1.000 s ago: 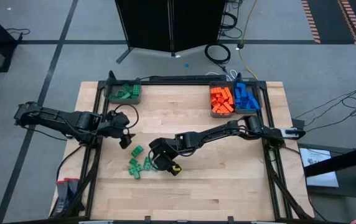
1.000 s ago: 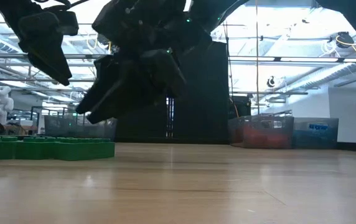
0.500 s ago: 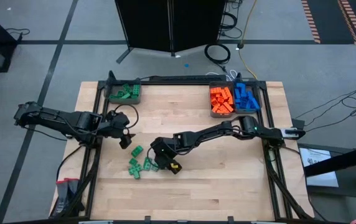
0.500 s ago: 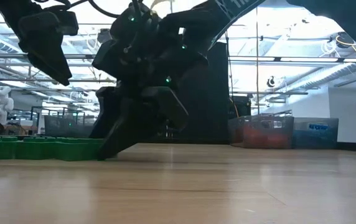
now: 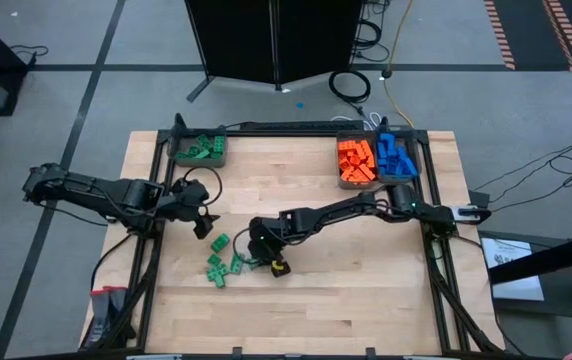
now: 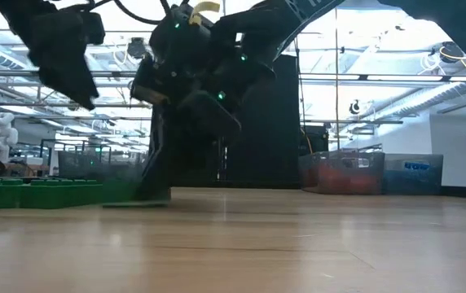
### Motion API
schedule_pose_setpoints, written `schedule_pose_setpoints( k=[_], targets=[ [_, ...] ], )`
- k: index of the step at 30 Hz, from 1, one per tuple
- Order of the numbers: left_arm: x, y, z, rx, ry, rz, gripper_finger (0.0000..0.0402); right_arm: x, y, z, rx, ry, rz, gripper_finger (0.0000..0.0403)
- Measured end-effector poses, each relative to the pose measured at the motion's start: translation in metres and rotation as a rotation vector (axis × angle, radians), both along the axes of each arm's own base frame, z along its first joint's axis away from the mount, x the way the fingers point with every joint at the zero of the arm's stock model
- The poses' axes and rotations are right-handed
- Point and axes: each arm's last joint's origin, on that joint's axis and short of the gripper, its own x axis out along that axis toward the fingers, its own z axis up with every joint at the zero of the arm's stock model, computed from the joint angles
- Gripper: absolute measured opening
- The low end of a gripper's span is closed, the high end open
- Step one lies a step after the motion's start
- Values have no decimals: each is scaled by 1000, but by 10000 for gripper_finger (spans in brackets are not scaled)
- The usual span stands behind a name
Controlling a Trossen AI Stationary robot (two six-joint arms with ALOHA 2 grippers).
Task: Sort blocks
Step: Put the green game piece into the left black bin
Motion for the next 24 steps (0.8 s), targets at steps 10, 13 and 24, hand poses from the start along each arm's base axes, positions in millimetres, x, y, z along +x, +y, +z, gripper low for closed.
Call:
schedule_pose_setpoints(
  k=[10, 13, 24],
  targets=[
    [21, -2, 25, 7, -352, 0, 343, -17, -37, 115, -83, -248, -258, 120],
    [26, -3, 36, 18, -472, -15, 343, -29, -52, 149, -148, -323, -360, 120],
    [26, 5, 68, -94, -833, 161, 343, -52, -78, 179, -503, -313, -513, 120]
  ],
)
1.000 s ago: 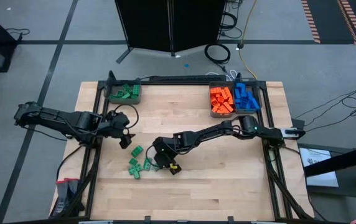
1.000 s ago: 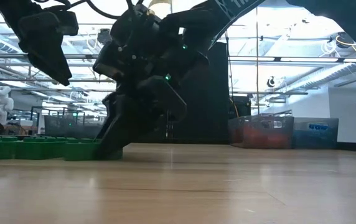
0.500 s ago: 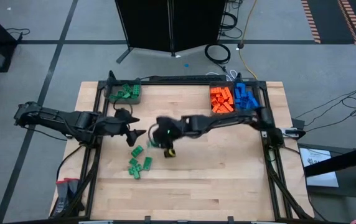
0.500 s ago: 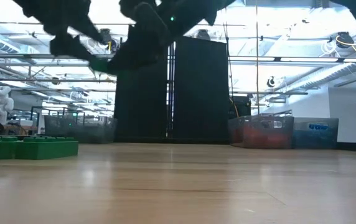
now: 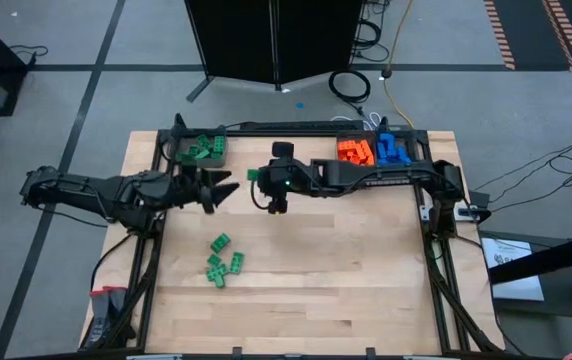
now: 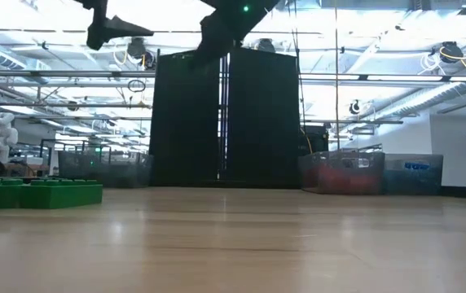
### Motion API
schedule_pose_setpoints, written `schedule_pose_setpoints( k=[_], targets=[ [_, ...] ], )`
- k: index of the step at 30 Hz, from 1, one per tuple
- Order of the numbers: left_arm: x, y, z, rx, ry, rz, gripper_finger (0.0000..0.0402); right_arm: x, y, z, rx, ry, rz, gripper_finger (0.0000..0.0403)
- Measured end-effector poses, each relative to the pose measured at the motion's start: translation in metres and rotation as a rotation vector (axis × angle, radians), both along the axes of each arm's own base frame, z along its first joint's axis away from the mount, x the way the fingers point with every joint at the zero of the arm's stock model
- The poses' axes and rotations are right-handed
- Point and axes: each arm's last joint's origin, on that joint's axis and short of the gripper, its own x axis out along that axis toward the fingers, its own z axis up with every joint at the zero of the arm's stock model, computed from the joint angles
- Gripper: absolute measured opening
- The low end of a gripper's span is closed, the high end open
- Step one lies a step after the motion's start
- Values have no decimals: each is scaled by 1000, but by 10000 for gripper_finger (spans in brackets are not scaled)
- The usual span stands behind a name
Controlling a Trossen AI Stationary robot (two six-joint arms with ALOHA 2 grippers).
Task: Sort blocks
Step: Put the green game piece into the left black bin
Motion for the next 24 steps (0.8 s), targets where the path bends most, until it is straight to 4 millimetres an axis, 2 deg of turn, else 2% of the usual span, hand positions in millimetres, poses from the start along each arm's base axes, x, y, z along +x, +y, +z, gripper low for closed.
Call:
schedule_pose_setpoints(
  k=[7, 19, 24],
  targets=[
    [-1, 15, -6, -255, -42, 112, 343, 1, 21, 12, -205, 1, 87, 120],
    [3, 20, -6, -220, 2, -99, 343, -3, 30, 23, -219, -11, 212, 120],
    [8, 20, -10, -224, 27, -105, 343, -2, 28, 25, -225, -42, 224, 120]
  ],
)
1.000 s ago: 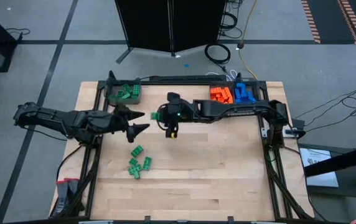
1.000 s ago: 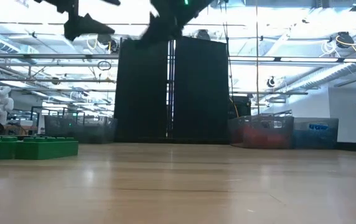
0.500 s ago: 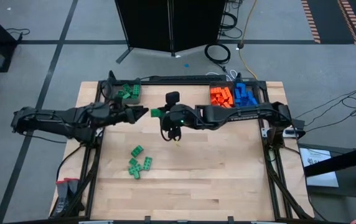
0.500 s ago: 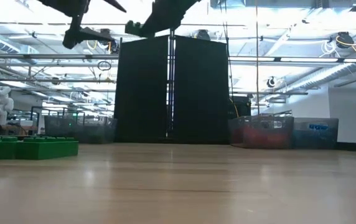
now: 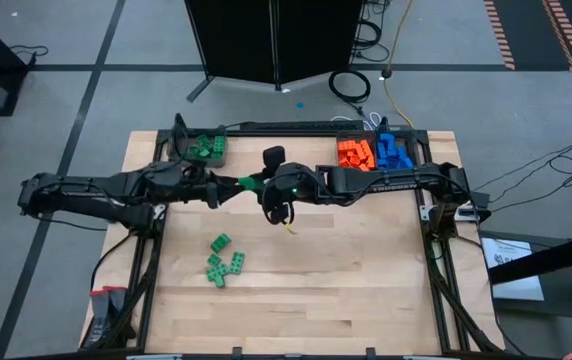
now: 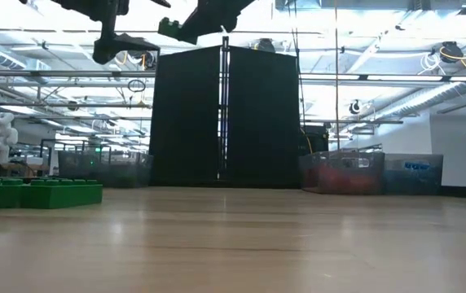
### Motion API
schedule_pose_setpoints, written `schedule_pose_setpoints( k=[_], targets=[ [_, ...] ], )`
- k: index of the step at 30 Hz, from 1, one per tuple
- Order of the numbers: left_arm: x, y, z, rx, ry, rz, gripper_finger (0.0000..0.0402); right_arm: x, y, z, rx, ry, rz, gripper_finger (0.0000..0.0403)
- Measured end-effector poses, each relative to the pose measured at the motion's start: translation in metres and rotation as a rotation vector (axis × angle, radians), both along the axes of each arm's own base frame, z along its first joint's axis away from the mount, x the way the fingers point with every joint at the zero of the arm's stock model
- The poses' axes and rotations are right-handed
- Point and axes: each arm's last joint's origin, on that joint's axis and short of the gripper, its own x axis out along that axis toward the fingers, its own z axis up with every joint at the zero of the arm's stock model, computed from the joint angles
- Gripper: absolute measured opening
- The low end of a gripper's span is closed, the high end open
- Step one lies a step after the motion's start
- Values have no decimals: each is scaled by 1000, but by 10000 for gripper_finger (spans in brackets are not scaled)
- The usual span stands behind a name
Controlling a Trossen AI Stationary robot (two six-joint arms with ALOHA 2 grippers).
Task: Sort blocks
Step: Put the green game piece into the left black bin
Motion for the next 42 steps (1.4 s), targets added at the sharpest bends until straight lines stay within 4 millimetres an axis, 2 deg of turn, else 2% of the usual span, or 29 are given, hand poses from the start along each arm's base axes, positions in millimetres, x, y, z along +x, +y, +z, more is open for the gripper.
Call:
schedule_pose_setpoints(
  k=[6, 18, 42],
  targets=[
    [7, 0, -6, 1, 35, -20, 343, 2, 0, 4, -27, -39, 15, 120],
    [10, 0, 2, 52, -38, -24, 332, 1, 0, 2, -6, -22, 10, 120],
    [10, 0, 3, 65, -49, -30, 157, 3, -5, 6, -26, -66, 7, 120]
  ],
)
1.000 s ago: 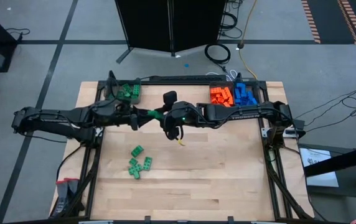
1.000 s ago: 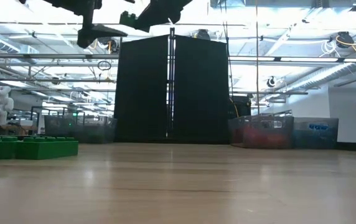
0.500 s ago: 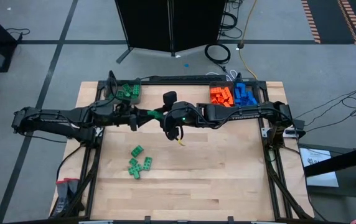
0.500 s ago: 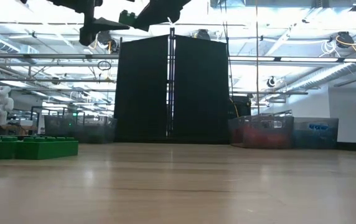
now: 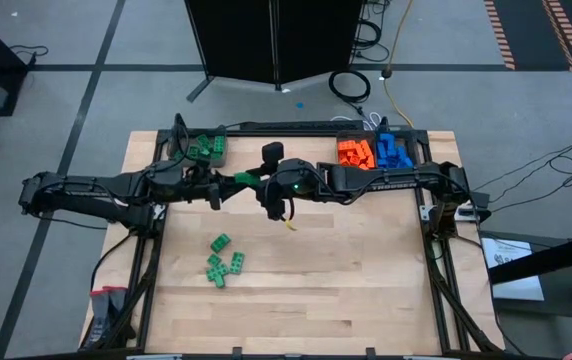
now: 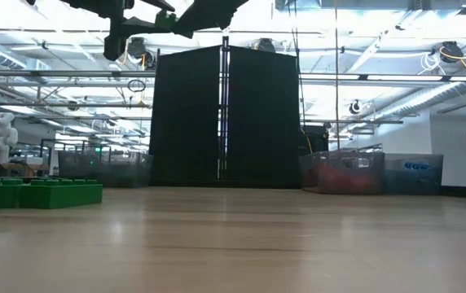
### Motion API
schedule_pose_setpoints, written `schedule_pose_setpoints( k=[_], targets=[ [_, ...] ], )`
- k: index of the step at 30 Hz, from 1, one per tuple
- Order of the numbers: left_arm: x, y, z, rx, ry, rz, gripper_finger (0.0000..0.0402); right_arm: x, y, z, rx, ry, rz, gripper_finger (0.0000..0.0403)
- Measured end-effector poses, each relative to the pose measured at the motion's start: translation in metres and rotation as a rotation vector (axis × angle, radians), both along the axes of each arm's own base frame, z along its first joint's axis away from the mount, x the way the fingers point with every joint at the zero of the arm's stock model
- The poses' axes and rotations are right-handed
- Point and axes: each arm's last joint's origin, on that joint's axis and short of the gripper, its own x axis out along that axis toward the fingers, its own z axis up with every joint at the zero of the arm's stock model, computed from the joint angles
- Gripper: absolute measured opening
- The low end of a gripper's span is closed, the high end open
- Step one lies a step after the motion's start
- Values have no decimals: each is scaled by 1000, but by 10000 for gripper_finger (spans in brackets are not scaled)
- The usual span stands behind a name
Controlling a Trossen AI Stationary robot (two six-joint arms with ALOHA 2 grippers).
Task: Sort blocks
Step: Put the green game piece into the left black bin
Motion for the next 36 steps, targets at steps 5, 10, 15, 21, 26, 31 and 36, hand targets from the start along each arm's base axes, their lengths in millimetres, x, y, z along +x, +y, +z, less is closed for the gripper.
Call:
schedule_pose_setpoints(
  k=[5, 10, 15, 21, 26, 31, 36],
  targets=[
    [0, 0, 0, 1, -1, 8, 134, 0, 1, -1, 12, 11, 29, 120],
    [0, 0, 0, 0, -2, 8, 120, 0, 1, -1, 17, 8, 44, 120],
    [0, 0, 0, -1, -3, 8, 104, 0, 1, -1, 12, 9, 46, 120],
    [0, 0, 0, -1, -2, 6, 84, 0, 1, -1, 9, 10, 47, 120],
    [0, 1, 0, 4, 3, 18, 82, 0, 1, -1, -4, 15, 48, 120],
    [-2, 8, -5, 48, 74, 121, 81, -1, -6, -6, -9, 49, -60, 182],
    [-9, 22, -16, 83, 197, 302, 81, -8, -19, -10, 21, 102, -177, 308]
  ],
)
